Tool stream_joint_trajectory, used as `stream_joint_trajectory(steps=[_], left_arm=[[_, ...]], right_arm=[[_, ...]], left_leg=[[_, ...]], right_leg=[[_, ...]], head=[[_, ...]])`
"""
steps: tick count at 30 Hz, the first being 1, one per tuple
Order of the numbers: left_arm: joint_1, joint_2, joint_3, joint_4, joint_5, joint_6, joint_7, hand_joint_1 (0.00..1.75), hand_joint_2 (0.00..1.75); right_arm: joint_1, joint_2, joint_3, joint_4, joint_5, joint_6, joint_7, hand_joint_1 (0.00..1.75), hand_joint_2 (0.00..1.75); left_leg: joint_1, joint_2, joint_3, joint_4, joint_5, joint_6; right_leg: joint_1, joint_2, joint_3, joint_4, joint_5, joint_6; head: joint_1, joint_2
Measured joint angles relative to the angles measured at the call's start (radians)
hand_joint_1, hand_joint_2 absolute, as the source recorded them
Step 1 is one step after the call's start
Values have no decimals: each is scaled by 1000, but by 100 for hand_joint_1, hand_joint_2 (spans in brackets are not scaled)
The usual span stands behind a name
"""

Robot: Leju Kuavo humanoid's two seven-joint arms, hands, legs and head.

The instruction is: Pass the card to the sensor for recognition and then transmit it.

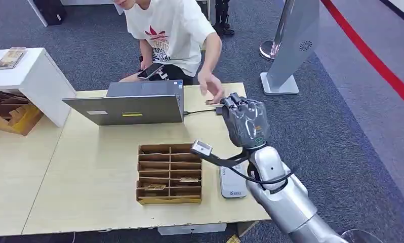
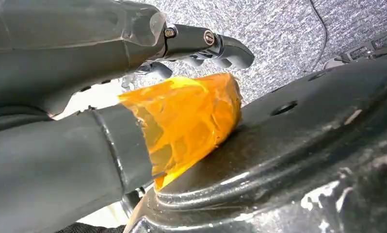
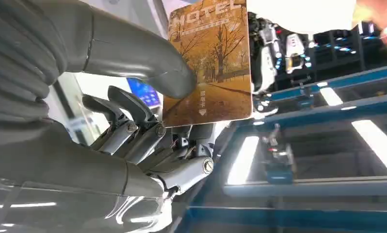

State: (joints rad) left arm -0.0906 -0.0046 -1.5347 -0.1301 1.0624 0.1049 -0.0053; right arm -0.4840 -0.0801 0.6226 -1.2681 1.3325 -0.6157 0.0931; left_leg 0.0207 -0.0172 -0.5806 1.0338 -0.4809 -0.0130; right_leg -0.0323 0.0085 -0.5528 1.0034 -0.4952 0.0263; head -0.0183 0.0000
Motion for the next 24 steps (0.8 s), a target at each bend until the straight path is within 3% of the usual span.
stream_joint_trajectory(steps=[12, 15, 19, 21, 24], left_arm=[[0, 0, 0, -3, 4, 0, 0, 0, 0], [3, -1, 0, -3, 30, 8, -5, 0, 0], [14, -5, 11, -3, 69, 19, -20, 0, 0], [19, -5, 17, -3, 83, 21, -24, 0, 0], [26, -5, 35, -3, 106, 21, -31, 0, 0]], right_arm=[[20, 0, -9, -41, -42, 2, -12, 175, 175], [52, 19, -31, -96, -366, 66, -100, 175, 175], [117, 53, -74, -254, -924, 250, -152, 175, 175], [147, 53, -97, -317, -1102, 301, -163, 175, 175], [200, 37, -146, -378, -1272, 371, -157, 175, 175]], left_leg=[[0, 0, 0, 0, 0, 0], [0, 0, 0, 0, 0, 0], [0, 0, -1, 0, 0, 0], [0, -1, -1, 0, 0, 0], [0, -1, -1, 0, 0, 0]], right_leg=[[0, 0, 0, 0, 0, 0], [0, 0, 0, 0, 0, 0], [0, 0, -1, 0, 0, 0], [0, -1, -1, 0, -1, 0], [0, -1, -1, 0, -1, 0]], head=[[0, 0], [0, 0], [0, 0], [0, 0], [0, 0]])
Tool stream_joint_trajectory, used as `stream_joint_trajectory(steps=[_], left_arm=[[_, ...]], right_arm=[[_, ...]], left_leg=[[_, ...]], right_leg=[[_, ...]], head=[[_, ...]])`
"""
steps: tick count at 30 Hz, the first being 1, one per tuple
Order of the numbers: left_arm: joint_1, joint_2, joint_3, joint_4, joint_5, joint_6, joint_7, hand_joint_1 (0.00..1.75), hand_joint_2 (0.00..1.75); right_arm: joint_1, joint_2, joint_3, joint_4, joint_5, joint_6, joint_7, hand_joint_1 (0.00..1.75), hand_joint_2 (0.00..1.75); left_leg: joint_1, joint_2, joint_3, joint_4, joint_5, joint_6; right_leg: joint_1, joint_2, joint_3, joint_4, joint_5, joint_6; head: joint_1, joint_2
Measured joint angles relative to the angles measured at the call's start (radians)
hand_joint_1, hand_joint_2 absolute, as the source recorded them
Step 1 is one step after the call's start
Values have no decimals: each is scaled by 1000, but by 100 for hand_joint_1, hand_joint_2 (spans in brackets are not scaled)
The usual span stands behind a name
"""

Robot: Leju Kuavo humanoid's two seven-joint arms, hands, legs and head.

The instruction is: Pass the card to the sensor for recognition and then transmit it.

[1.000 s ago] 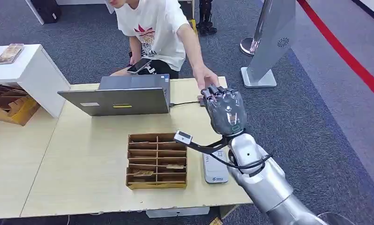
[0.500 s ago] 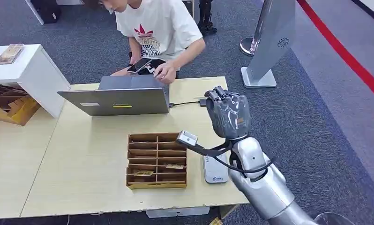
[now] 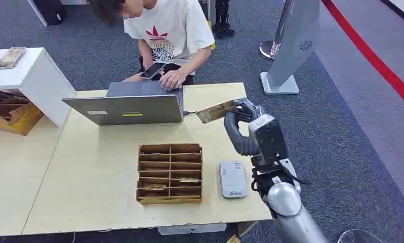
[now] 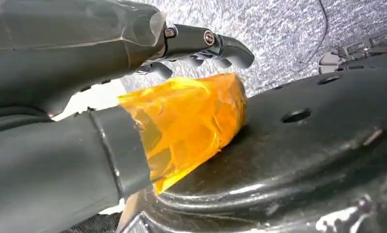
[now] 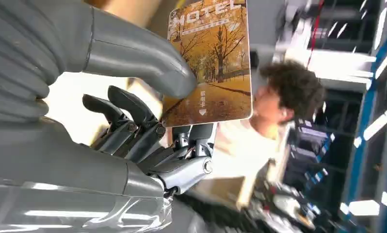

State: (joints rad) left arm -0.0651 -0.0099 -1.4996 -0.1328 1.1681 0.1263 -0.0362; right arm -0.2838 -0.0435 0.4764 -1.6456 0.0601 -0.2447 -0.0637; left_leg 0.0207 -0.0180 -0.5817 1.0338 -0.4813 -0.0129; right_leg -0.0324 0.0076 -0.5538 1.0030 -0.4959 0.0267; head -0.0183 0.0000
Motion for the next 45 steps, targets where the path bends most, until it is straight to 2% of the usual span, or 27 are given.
stream_joint_trajectory(steps=[4, 8, 12, 16, 21, 24, 31, 45], left_arm=[[10, 0, 23, 0, 22, 6, -8, 0, 0], [16, -2, 40, 0, 35, 12, -8, 0, 0], [19, -5, 52, 0, 44, 16, -8, 0, 0], [23, -5, 60, -2, 48, 16, -8, 0, 0], [24, -6, 64, -2, 46, 11, -5, 0, 0], [22, -6, 65, -3, 39, 8, 3, 0, 0], [19, -5, 64, -3, 27, 1, 13, 0, 0], [13, -5, 64, -3, 20, -4, 21, 0, 0]], right_arm=[[98, -47, -64, -25, -185, 85, 20, 175, 175], [195, -88, -114, -18, -235, 97, 29, 175, 175], [254, -116, -127, -10, -206, 91, 50, 175, 175], [273, -148, -122, 6, -41, 66, 118, 175, 175], [245, -162, -82, 71, 147, 97, 209, 175, 175], [203, -157, -48, 131, 214, 119, 237, 175, 175], [104, -123, -6, 258, 256, 150, 260, 175, 175], [9, -91, 20, 392, 286, 171, 283, 175, 175]], left_leg=[[0, 0, 0, 0, 0, 0], [0, 0, 0, 0, 0, 0], [0, 0, 0, 0, 0, 0], [0, 1, 0, 0, 0, 0], [0, 1, 0, 0, 0, 0], [0, 1, 0, 0, 0, 0], [0, 0, 0, 0, 0, 0], [0, 0, 0, 0, 0, 0]], right_leg=[[0, 0, 1, -1, 0, 0], [0, -1, 0, -1, 0, 0], [0, -1, 0, -1, 0, 0], [0, 0, 0, 0, 0, 0], [0, 0, 1, 0, 0, 0], [0, 0, 1, 0, 0, 0], [0, 0, 1, 0, 1, 0], [0, 0, 1, 0, 1, 0]], head=[[0, 0], [0, 0], [0, 0], [0, 0], [0, 0], [0, 0], [0, 0], [0, 0]])
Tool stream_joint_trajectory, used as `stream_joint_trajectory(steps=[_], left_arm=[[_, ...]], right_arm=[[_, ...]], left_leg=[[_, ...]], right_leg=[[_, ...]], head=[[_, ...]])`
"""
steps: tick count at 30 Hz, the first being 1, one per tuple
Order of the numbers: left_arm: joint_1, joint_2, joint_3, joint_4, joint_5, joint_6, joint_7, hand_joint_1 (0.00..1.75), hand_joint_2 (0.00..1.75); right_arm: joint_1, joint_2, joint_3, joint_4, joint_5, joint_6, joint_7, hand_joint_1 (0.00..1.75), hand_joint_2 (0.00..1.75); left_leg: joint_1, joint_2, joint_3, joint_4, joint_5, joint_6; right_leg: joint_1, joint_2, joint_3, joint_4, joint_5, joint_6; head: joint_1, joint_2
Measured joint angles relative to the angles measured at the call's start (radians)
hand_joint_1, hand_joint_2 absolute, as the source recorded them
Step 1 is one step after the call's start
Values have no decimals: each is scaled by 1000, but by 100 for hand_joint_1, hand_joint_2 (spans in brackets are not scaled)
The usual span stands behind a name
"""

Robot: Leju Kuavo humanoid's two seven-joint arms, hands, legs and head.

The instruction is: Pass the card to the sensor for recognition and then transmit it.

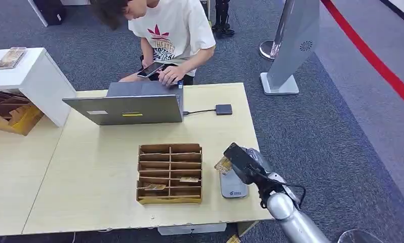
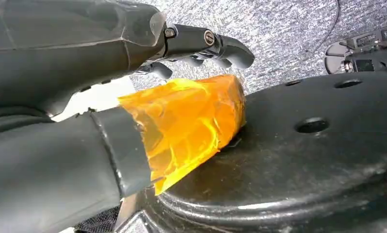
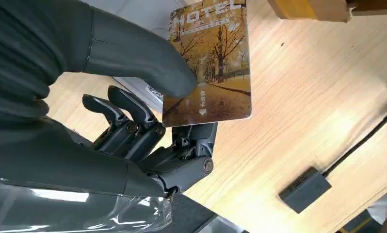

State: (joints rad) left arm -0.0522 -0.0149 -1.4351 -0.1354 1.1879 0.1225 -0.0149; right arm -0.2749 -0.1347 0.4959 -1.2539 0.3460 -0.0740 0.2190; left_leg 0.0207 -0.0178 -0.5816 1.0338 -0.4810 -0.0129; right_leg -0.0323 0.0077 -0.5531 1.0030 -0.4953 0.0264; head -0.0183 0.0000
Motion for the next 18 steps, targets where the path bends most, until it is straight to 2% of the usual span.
stream_joint_trajectory(steps=[7, 11, 18], left_arm=[[0, 0, 0, 0, 0, 0, 0, 0, 0], [-2, 0, 0, 0, 0, -6, 3, 0, 0], [-2, 0, 0, 0, 8, -7, 3, 0, 0]], right_arm=[[-1, 0, 0, 3, 1, 0, 0, 175, 175], [-15, 1, 2, 42, 66, 32, 32, 175, 175], [-16, -9, -30, 45, 78, 55, 43, 175, 175]], left_leg=[[0, 0, 0, 0, 0, 0], [0, 0, 0, 0, 0, 0], [0, 0, 0, 0, 0, 0]], right_leg=[[0, 0, 0, 0, 0, 0], [0, 0, 0, 0, 0, 0], [0, 0, 0, 0, 0, 0]], head=[[0, 0], [0, 0], [0, 0]])
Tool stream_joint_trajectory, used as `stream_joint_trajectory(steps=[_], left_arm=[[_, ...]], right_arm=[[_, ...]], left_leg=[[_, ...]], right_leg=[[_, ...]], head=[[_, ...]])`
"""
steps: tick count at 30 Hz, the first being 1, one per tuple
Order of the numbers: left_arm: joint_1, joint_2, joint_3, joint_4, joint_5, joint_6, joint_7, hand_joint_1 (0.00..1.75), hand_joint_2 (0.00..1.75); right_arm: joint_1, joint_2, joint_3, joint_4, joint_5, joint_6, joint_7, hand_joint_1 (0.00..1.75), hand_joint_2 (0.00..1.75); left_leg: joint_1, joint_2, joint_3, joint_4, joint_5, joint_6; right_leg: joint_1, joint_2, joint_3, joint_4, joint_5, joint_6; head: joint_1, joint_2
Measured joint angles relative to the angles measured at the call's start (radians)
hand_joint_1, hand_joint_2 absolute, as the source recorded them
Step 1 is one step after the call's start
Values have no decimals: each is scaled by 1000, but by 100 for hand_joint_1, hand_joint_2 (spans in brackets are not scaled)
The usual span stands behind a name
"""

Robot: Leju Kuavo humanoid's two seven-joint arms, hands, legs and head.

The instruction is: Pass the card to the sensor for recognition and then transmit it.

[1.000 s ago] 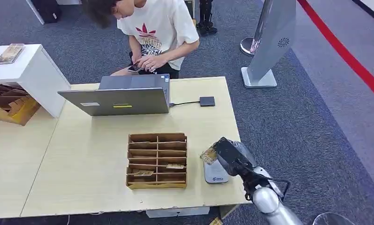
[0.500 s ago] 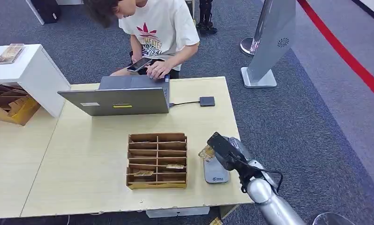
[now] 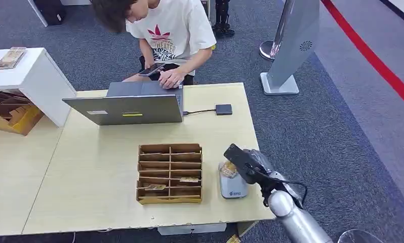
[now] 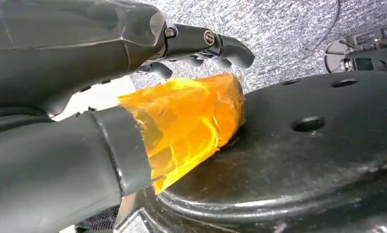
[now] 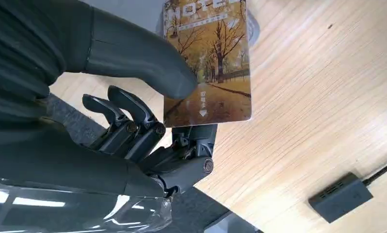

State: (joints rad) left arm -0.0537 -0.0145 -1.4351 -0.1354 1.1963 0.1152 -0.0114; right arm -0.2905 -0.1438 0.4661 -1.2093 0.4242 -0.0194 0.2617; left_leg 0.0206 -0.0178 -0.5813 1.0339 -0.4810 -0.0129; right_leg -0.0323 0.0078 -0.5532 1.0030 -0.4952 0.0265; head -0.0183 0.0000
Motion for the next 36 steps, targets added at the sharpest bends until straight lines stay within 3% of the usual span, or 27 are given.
stream_joint_trajectory(steps=[16, 36], left_arm=[[0, 0, 0, 0, 6, 0, -2, 0, 0], [-1, 0, 0, 0, 5, -2, -2, 0, 0]], right_arm=[[2, -51, -32, -20, -4, 72, 10, 175, 175], [-18, -31, 71, 43, 57, 94, 27, 175, 175]], left_leg=[[0, 0, 0, 0, 0, 0], [0, 0, 1, 0, 0, 0]], right_leg=[[0, 0, 0, 0, 0, 0], [0, 0, 1, 0, 0, 0]], head=[[0, 0], [0, 0]])
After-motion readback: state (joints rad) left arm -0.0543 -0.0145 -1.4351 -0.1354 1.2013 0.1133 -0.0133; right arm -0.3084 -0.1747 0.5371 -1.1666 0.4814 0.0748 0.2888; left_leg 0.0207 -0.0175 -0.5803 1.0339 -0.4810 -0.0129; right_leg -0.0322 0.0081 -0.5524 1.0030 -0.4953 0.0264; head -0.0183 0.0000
